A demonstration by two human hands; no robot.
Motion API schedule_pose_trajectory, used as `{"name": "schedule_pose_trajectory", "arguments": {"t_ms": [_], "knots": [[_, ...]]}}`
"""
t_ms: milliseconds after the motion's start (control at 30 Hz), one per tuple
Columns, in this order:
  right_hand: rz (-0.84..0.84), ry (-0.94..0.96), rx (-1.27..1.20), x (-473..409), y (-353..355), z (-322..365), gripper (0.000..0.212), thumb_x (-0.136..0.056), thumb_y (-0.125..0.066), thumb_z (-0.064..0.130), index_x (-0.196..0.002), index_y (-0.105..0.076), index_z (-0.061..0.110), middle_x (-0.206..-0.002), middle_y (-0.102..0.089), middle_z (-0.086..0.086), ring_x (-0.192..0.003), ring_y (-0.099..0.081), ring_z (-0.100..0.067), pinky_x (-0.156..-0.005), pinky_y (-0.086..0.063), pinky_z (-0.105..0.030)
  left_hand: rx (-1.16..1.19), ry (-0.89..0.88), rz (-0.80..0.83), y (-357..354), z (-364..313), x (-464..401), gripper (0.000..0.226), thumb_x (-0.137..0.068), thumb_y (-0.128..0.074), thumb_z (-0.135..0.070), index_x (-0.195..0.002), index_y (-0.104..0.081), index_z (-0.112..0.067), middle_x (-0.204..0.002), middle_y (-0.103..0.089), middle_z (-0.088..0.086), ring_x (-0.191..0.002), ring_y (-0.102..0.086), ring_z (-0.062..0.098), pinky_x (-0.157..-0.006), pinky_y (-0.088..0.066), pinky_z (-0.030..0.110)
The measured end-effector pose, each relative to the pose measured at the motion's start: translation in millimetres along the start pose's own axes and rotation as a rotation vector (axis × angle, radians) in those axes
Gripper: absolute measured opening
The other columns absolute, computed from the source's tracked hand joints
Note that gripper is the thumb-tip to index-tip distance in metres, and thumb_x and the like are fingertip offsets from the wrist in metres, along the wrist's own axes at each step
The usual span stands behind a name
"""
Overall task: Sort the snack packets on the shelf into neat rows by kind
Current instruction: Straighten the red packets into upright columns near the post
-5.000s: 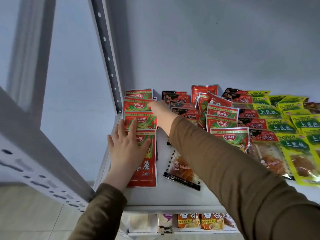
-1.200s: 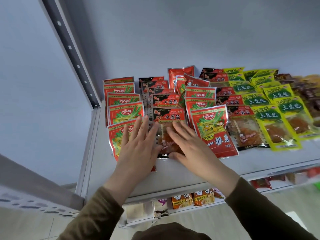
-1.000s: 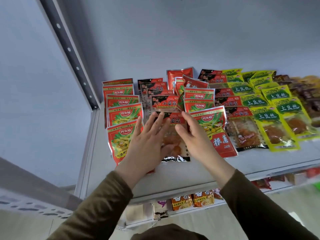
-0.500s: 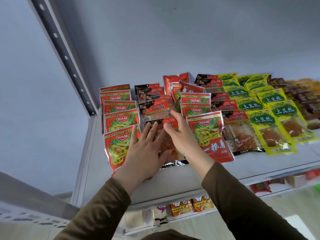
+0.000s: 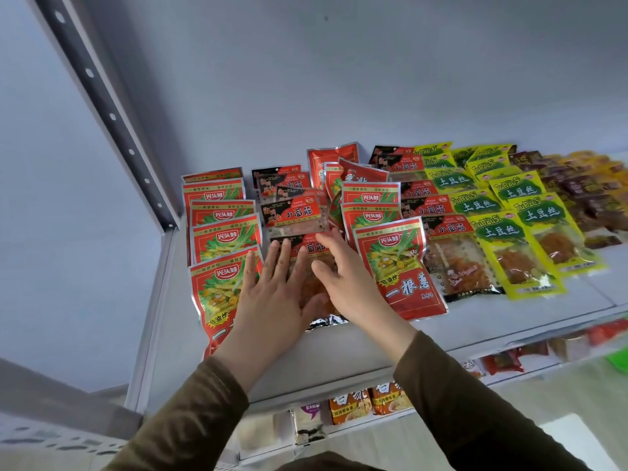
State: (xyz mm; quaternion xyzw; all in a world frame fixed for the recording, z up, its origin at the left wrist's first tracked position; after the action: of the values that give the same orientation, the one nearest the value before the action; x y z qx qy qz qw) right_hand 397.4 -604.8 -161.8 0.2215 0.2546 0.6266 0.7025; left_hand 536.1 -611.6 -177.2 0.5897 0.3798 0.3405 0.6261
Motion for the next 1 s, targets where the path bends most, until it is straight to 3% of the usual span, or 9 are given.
{"name": "schedule_pose_trajectory", "arguments": {"t_ms": [67, 200, 333, 433, 533, 700, 767, 833, 1000], "knots": [[-0.008, 0.064, 0.101, 9.9, 0.0, -0.4, 0.049, -0.107, -0.046, 0.027, -0.155, -0.034, 0.028, -0.167, -0.018, 0.008, -0.154, -0.01, -0.01, -0.124, -0.016, -0.033, 0.01, -0.01, -0.025, 3.2, 0.3, 2.3, 0.087, -0.091, 0.011, -0.07, -0.164, 0.0, -0.025, -0.171, 0.002, 0.006, -0.158, 0.012, 0.025, -0.126, 0.01, 0.054], [-0.002, 0.16, 0.29, 27.6, -5.5, -7.4, 0.051, -0.107, -0.043, 0.02, -0.157, -0.031, 0.024, -0.166, -0.023, 0.005, -0.154, -0.011, -0.011, -0.12, -0.006, -0.02, 0.016, -0.025, -0.039, 4.2, 2.0, 8.8, 0.082, -0.096, 0.002, -0.066, -0.164, -0.014, -0.023, -0.171, -0.01, 0.006, -0.159, 0.003, 0.024, -0.126, 0.001, 0.056], [0.026, 0.206, 0.382, 34.7, -11.3, -8.8, 0.055, -0.107, -0.044, 0.015, -0.159, -0.027, 0.02, -0.167, -0.02, 0.001, -0.155, -0.009, -0.014, -0.122, -0.003, -0.021, 0.017, -0.027, 0.015, 4.2, 1.3, 11.4, 0.076, -0.1, -0.001, -0.063, -0.164, -0.008, -0.025, -0.172, -0.006, 0.003, -0.159, 0.006, 0.021, -0.126, 0.004, 0.055], [-0.131, 0.234, 0.338, 35.5, 5.7, -5.9, 0.053, -0.102, -0.048, 0.017, -0.154, -0.039, 0.018, -0.163, -0.03, 0.0, -0.153, -0.02, -0.016, -0.123, -0.008, -0.027, 0.058, -0.03, -0.063, 21.7, -1.0, 0.5, 0.069, -0.103, -0.011, -0.057, -0.164, -0.013, -0.025, -0.172, -0.012, 0.004, -0.159, -0.002, 0.024, -0.127, -0.002, 0.055], [-0.361, 0.21, 0.366, 27.8, 43.3, -16.1, 0.048, -0.097, -0.053, 0.022, -0.145, -0.05, 0.015, -0.155, -0.044, -0.002, -0.146, -0.034, -0.02, -0.123, -0.021, -0.035, 0.214, 0.005, -0.199, 46.0, -4.0, -34.1, 0.051, -0.105, -0.035, -0.046, -0.153, -0.04, -0.026, -0.158, -0.044, 0.001, -0.149, -0.034, 0.025, -0.126, -0.02, 0.051], [-0.459, 0.058, 0.31, -21.8, 108.8, -43.8, 0.041, -0.099, -0.059, 0.026, -0.139, -0.051, 0.022, -0.142, -0.053, 0.001, -0.134, -0.045, -0.019, -0.11, -0.033, -0.032, 0.521, 0.1, -0.226, 67.7, -15.6, -117.7, 0.037, -0.103, -0.055, -0.022, -0.139, -0.054, -0.016, -0.135, -0.061, 0.002, -0.127, -0.054, 0.023, -0.107, -0.045, 0.039], [-0.429, 0.009, 0.315, -51.0, 128.0, -51.3, 0.039, -0.1, -0.058, 0.028, -0.138, -0.052, 0.022, -0.139, -0.056, 0.002, -0.13, -0.049, -0.02, -0.11, -0.041, -0.04, 0.634, 0.149, -0.197, 66.5, -20.1, -142.3, 0.032, -0.1, -0.062, -0.016, -0.131, -0.058, -0.014, -0.117, -0.066, 0.002, -0.101, -0.064, 0.017, -0.082, -0.053, 0.026], [-0.36, -0.026, 0.312, -75.2, 138.2, -56.2, 0.041, -0.101, -0.058, 0.028, -0.14, -0.051, 0.021, -0.138, -0.058, 0.001, -0.127, -0.053, -0.021, -0.106, -0.047, -0.046, 0.678, 0.184, -0.159, 61.6, -23.4, -160.0, 0.03, -0.097, -0.066, -0.011, -0.127, -0.059, -0.013, -0.104, -0.066, 0.001, -0.08, -0.061, 0.011, -0.061, -0.045, 0.019], [-0.268, -0.06, 0.365, -109.4, 140.7, -69.5, 0.036, -0.1, -0.059, 0.027, -0.135, -0.056, 0.02, -0.13, -0.065, 0.0, -0.118, -0.061, -0.022, -0.098, -0.052, -0.045, 0.595, 0.192, -0.138, 50.6, -27.4, -178.0, 0.027, -0.098, -0.062, -0.004, -0.122, -0.054, -0.012, -0.094, -0.061, 0.0, -0.068, -0.055, 0.009, -0.051, -0.039, 0.02]]}}
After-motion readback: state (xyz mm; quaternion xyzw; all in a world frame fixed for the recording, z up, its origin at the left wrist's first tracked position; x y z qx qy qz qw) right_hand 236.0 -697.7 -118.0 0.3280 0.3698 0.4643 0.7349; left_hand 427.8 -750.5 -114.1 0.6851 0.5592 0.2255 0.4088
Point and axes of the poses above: each hand's wrist, its own x-axis away from the middle knuckle, its own y-axis out of the back of the hand, z = x × y, the point moved 4 cm from there along -x, towards the middle knuckle
